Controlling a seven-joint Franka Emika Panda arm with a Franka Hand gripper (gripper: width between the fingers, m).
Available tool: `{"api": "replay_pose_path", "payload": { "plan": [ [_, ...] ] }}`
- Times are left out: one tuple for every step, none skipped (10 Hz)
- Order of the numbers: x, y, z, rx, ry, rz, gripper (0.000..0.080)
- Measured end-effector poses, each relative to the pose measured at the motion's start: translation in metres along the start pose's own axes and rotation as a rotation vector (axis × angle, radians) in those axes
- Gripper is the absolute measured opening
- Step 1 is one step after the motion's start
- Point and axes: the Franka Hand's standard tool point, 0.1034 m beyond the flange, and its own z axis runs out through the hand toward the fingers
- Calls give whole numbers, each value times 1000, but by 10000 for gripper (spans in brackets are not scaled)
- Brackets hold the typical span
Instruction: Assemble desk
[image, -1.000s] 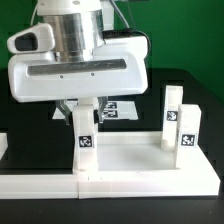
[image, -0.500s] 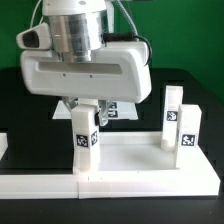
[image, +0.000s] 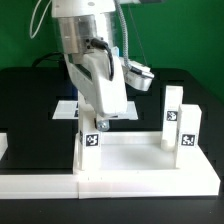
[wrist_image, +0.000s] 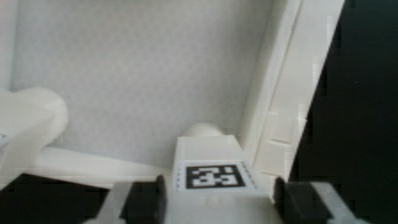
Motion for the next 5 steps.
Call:
{"api": "replay_pose_path", "payload": {
  "plan": [
    [1,0,1,1,-2,-21,288],
    [1,1,1,-1,-3,-91,396],
    [7,4,-1,-13,-18,-337,534],
    [9,5,-2,-15,-26,-534,613],
    [10,6,-4,-5,-25,-666,613]
  ]
}}
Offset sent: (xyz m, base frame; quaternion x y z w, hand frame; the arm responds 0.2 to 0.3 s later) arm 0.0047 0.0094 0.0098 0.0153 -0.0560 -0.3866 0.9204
